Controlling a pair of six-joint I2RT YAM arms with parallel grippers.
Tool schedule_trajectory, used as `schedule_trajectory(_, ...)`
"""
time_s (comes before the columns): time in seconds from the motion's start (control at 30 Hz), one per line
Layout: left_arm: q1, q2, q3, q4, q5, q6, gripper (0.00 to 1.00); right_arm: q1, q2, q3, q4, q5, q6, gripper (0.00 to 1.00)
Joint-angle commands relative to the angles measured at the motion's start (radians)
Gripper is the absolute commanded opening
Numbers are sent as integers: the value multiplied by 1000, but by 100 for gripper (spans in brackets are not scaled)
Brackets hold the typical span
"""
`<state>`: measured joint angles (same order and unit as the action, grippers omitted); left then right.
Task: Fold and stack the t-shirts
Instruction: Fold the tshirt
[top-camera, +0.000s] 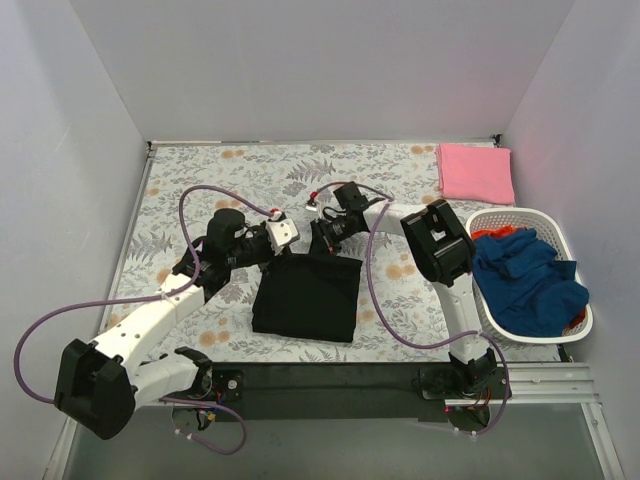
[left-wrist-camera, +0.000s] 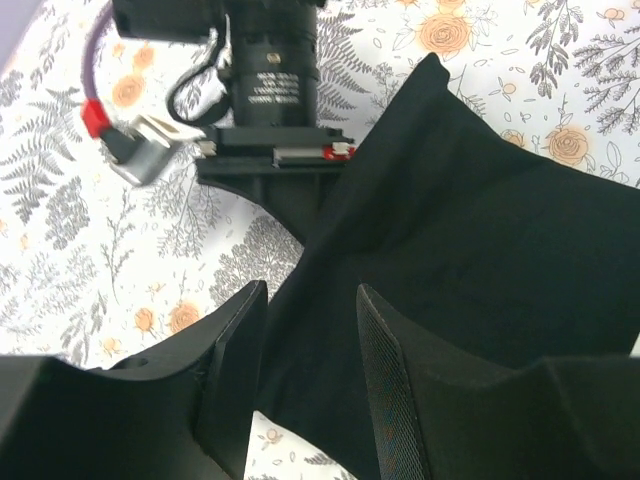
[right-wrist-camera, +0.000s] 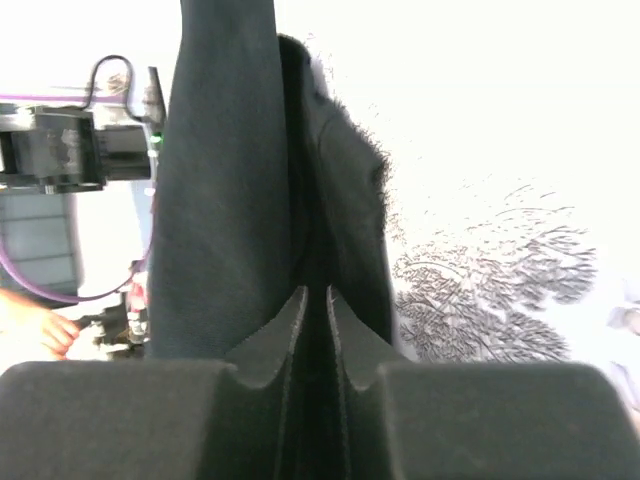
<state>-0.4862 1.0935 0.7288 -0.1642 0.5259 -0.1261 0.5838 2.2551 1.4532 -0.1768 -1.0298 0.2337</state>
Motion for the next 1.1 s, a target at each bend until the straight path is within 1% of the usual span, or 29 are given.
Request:
schedule_trajectory(0.0, 5, -35, 17, -49, -33, -73, 41, -16, -49, 131, -174, 79, -144, 20)
schedule_trajectory(0.07, 5, -30, 32, -69, -40, -107, 41, -24, -40, 192, -232, 129, -216, 22)
schedule_trajectory(0.13, 11, -23, 59, -96, -37, -154, 41, -38, -28, 294, -318, 166, -269, 30)
schedule_trajectory(0.17, 17, -11, 67, -116, -35, -174, 41, -50, -23, 323, -340, 201, -307, 32)
schedule_trajectory(0.2, 20, -3, 76, -129, -33, -191, 40, -58, -22, 349, -355, 217, -324, 38)
schedule_trajectory(0.23, 26, 6, 84, -142, -30, -219, 40, -67, -25, 390, -383, 230, -344, 41)
schedule_trajectory(0.33, 57, 61, 118, -178, -26, -248, 41, -102, -51, 421, -420, 277, -421, 50)
schedule_trajectory(0.37, 70, 83, 151, -208, -11, -257, 42, -111, -60, 414, -441, 272, -433, 51)
schedule_trajectory(0.4, 115, 107, 179, -231, 11, -259, 44, -127, -75, 401, -452, 270, -445, 54)
schedule_trajectory(0.43, 139, 174, 207, -256, 41, -253, 48, -131, -110, 383, -463, 270, -477, 56)
schedule_trajectory(0.47, 190, 212, 234, -305, 75, -245, 49, -136, -130, 327, -487, 278, -493, 58)
schedule_trajectory(0.5, 216, 253, 295, -328, 98, -236, 49, -136, -152, 299, -497, 283, -511, 59)
schedule_trajectory(0.53, 237, 325, 325, -352, 118, -218, 49, -136, -193, 265, -504, 287, -537, 59)
schedule_trajectory(0.57, 268, 363, 361, -407, 146, -198, 49, -136, -213, 204, -509, 299, -545, 60)
schedule_trajectory(0.6, 281, 391, 404, -425, 161, -163, 49, -136, -232, 172, -512, 304, -551, 60)
schedule_trajectory(0.67, 290, 465, 434, -484, 178, -112, 50, -136, -275, 122, -518, 316, -562, 61)
schedule_trajectory(0.73, 291, 503, 452, -511, 169, -44, 51, -136, -295, 59, -530, 329, -573, 63)
schedule_trajectory(0.8, 294, 535, 452, -508, 152, -11, 51, -137, -304, 15, -535, 341, -591, 66)
schedule_trajectory(0.9, 302, 578, 466, -508, 143, 14, 52, -137, -304, -11, -536, 336, -599, 67)
schedule_trajectory(0.97, 307, 603, 488, -531, 152, 31, 52, -137, -298, -13, -544, 330, -603, 67)
schedule_trajectory(1.07, 308, 649, 509, -554, 151, 39, 52, -137, -278, -17, -559, 341, -622, 64)
